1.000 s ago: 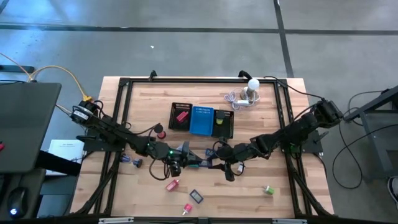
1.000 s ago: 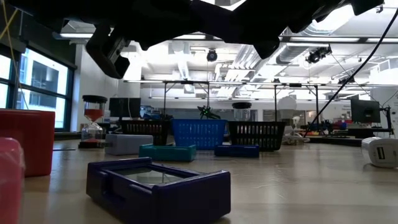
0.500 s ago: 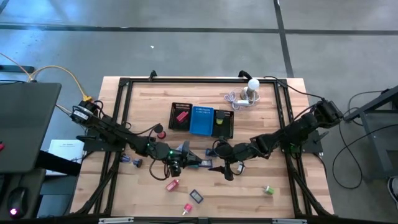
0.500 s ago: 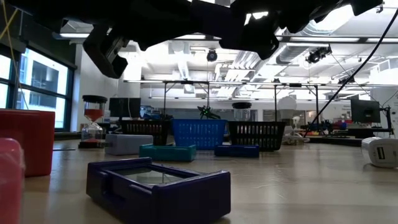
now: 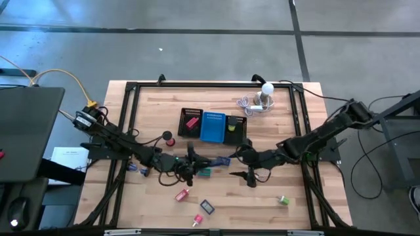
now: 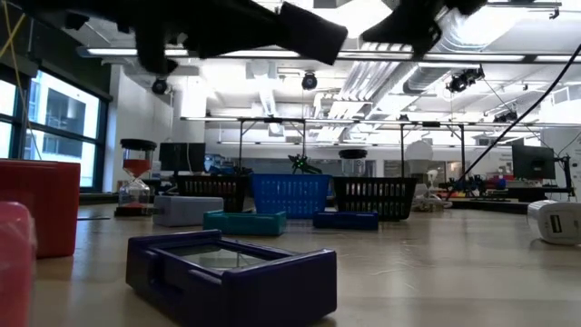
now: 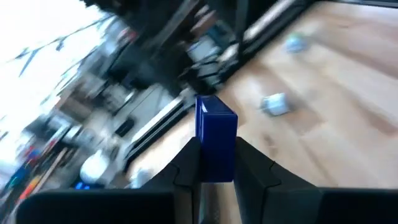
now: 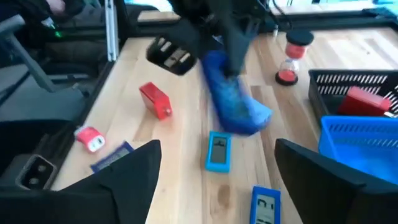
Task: Pick & Place Office items
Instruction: Put the top purple digital clock into the blue bin
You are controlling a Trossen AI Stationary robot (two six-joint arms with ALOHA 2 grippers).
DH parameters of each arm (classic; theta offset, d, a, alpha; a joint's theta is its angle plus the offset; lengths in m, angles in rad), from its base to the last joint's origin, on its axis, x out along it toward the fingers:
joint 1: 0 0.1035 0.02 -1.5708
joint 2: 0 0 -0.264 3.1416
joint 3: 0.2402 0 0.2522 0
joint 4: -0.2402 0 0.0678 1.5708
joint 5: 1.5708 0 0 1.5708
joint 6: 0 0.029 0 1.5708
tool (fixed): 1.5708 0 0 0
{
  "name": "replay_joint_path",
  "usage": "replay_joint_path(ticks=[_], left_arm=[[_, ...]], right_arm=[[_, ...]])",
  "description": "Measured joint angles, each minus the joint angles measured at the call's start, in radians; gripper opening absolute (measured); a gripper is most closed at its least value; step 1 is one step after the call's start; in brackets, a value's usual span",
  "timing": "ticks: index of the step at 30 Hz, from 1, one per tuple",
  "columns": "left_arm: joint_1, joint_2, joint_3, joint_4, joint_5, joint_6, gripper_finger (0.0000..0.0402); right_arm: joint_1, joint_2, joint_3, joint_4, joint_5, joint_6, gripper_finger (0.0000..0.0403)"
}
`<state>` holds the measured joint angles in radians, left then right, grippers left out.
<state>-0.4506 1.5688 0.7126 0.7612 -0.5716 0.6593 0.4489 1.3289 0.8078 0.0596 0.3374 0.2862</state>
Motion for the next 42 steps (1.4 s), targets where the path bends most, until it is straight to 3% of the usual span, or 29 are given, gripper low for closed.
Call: replay_joint_path(ticks=[5, 12, 24, 34, 38, 42], left_arm=[[-0.012, -0.039, 0.001, -0.011, -0.087, 0.002, 0.0054], [0.045, -0.161, 0.001, -0.168, -0.009, -0.121, 0.0054], [0.324, -0.372, 0.001, -0.466, 0.393, -0.363, 0.0054], [0.569, -0.376, 0.004, -0.641, 0.454, -0.537, 0.0054], [0.614, -0.359, 0.013, -0.633, 0.492, -0.573, 0.0054], [0.617, -0.253, 0.054, -0.613, 0.450, -0.626, 0.0054]], right_arm=[[0.052, -0.053, 0.000, -0.102, 0.051, 0.066, 0.0291], [0.118, -0.010, -0.001, -0.178, 0.052, 0.163, 0.0284], [0.146, 0.139, -0.001, -0.107, 0.154, 0.190, 0.0264], [0.104, 0.181, -0.001, -0.075, 0.188, 0.189, 0.0258], [0.086, 0.182, -0.001, -0.067, 0.188, 0.178, 0.0258], [0.060, 0.182, -0.001, -0.045, 0.188, 0.148, 0.0258]])
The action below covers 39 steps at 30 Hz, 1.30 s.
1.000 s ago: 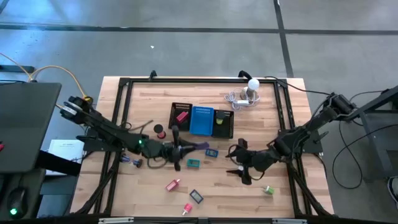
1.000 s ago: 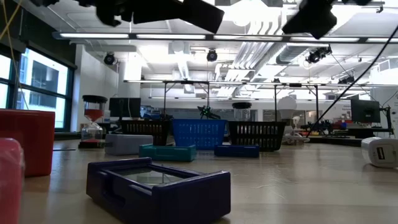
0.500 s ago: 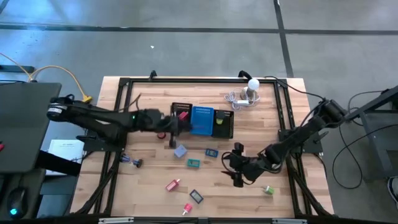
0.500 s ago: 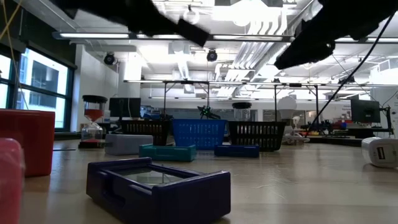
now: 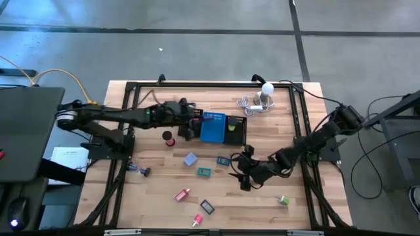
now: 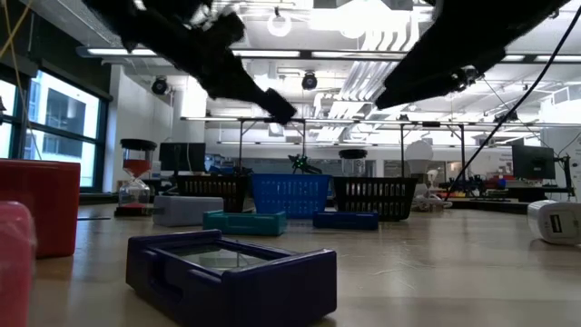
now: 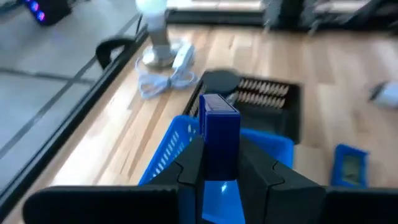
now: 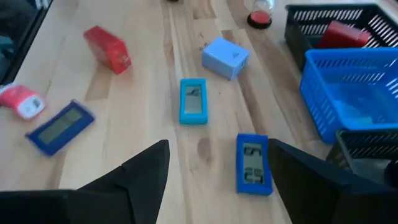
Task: Pick & Place Office items
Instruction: Put the top purple digital clock into the blue bin
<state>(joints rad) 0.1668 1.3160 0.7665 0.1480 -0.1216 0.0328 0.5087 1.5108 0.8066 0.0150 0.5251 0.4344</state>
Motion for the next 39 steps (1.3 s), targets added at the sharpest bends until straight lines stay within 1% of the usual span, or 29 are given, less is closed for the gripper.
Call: replay_joint_path(ticks=[3, 5, 8, 13, 18, 23, 28, 32, 35, 39], left_arm=[[-0.006, 0.099, 0.039, -0.011, -0.025, 0.016, 0.0054], [-0.010, 0.153, 0.067, -0.012, -0.063, 0.020, 0.0054], [-0.014, 0.204, 0.097, -0.047, -0.091, 0.000, 0.0054], [-0.023, 0.256, 0.123, -0.071, -0.094, -0.012, 0.0054], [-0.028, 0.286, 0.123, -0.079, -0.105, -0.023, 0.0055], [-0.027, 0.304, 0.121, -0.082, -0.120, -0.031, 0.0072], [-0.027, 0.305, 0.121, -0.081, -0.110, 0.001, 0.0079], [-0.027, 0.305, 0.121, -0.081, -0.096, -0.007, 0.0082], [-0.027, 0.305, 0.121, -0.081, -0.095, -0.007, 0.0083], [-0.027, 0.305, 0.121, -0.080, -0.095, 0.030, 0.0084]], right_arm=[[-0.014, 0.000, 0.000, 0.025, -0.005, -0.016, 0.0258], [-0.020, 0.000, 0.000, 0.027, -0.008, -0.018, 0.0258], [-0.020, 0.000, 0.000, 0.027, -0.010, -0.020, 0.0258], [-0.020, 0.000, 0.000, 0.024, -0.011, -0.025, 0.0258], [-0.020, 0.000, 0.000, 0.034, -0.011, -0.044, 0.0258], [-0.020, 0.000, 0.000, 0.042, -0.011, -0.044, 0.0258], [-0.020, 0.000, 0.000, 0.043, -0.011, -0.044, 0.0258], [-0.020, 0.000, 0.000, 0.045, -0.012, -0.044, 0.0258], [-0.020, 0.000, 0.000, 0.047, -0.036, -0.042, 0.0258], [-0.020, 0.000, 0.000, 0.049, -0.037, -0.040, 0.0258]])
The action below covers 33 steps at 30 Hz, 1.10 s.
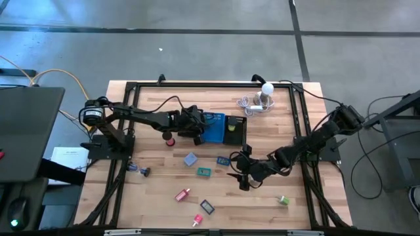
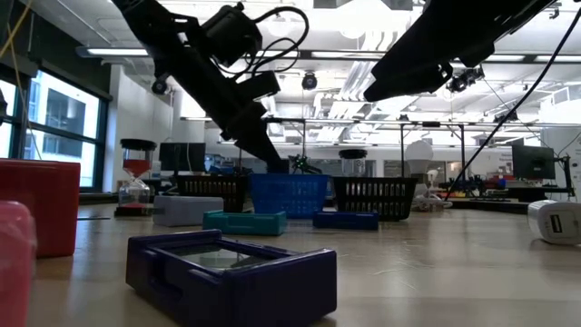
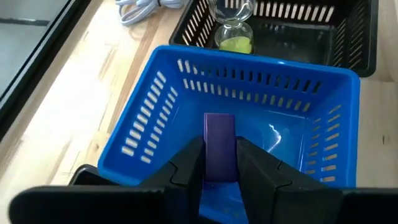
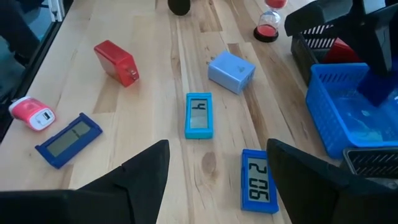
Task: Pick & Place Office items
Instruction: Put the top purple digital clock into the blue bin, then put the white charger adapter into the left black bin
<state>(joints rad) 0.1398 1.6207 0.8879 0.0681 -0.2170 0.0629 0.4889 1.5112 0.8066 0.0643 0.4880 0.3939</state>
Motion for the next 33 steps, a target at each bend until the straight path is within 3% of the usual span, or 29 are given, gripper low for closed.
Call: replay_joint_path(ticks=[10, 16, 21, 26, 30, 33], left_arm=[[-0.008, 0.000, 0.000, 0.010, 0.000, 0.019, 0.0084], [-0.044, -0.025, -0.001, 0.015, -0.003, 0.132, 0.0085], [-0.126, -0.115, -0.001, 0.013, -0.049, 0.166, 0.0085], [-0.233, -0.251, -0.001, -0.018, -0.047, 0.105, 0.0085], [-0.312, -0.351, -0.001, -0.128, -0.046, 0.058, 0.0085], [-0.353, -0.397, -0.001, -0.207, -0.046, -0.001, 0.0085]], right_arm=[[0.000, 0.000, 0.000, 0.000, 0.000, 0.001, 0.0258], [0.000, 0.000, 0.000, 0.000, 0.000, 0.002, 0.0258], [0.002, 0.000, 0.000, 0.000, 0.000, -0.017, 0.0258], [0.030, -0.019, 0.000, -0.013, -0.001, -0.037, 0.0258], [0.057, -0.067, 0.000, -0.089, -0.034, 0.067, 0.0258], [0.072, -0.108, 0.000, -0.168, -0.126, 0.209, 0.0258]])
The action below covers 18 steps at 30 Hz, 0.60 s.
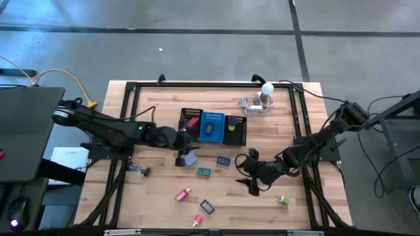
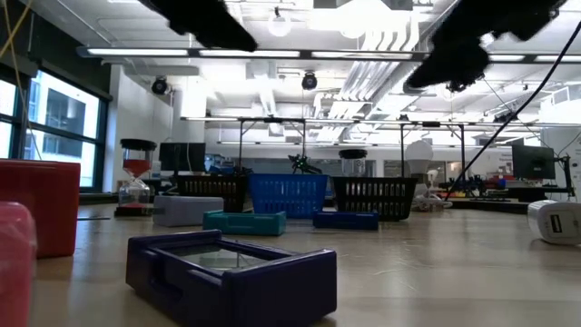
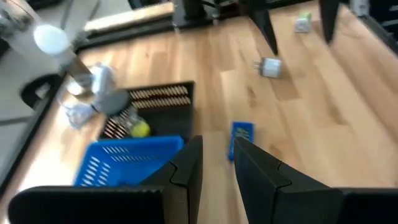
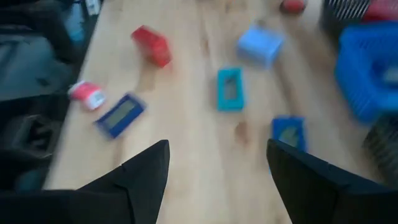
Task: Pick & Place Office items
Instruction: Put the white charger adapter into the left black bin
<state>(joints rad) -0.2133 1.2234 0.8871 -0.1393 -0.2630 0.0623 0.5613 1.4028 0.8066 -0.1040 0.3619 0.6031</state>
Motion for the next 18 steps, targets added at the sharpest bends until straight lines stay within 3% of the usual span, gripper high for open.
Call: replay_joint_path(ticks=[4, 8, 14, 18], left_arm=[[-0.039, -0.024, 0.000, -0.100, 0.000, -0.093, 0.0085], [-0.060, -0.017, 0.000, -0.131, 0.001, -0.155, 0.0085], [-0.088, -0.009, 0.000, -0.128, 0.037, -0.168, 0.0085], [-0.105, -0.009, 0.000, -0.126, 0.039, -0.169, 0.0085]], right_arm=[[0.005, -0.032, 0.000, -0.079, -0.262, 0.228, 0.0258], [0.015, -0.030, 0.000, -0.169, -0.408, 0.460, 0.0258], [0.023, -0.022, 0.000, -0.311, -0.433, 0.791, 0.0258], [0.020, -0.022, 0.000, -0.398, -0.341, 1.016, 0.0258]])
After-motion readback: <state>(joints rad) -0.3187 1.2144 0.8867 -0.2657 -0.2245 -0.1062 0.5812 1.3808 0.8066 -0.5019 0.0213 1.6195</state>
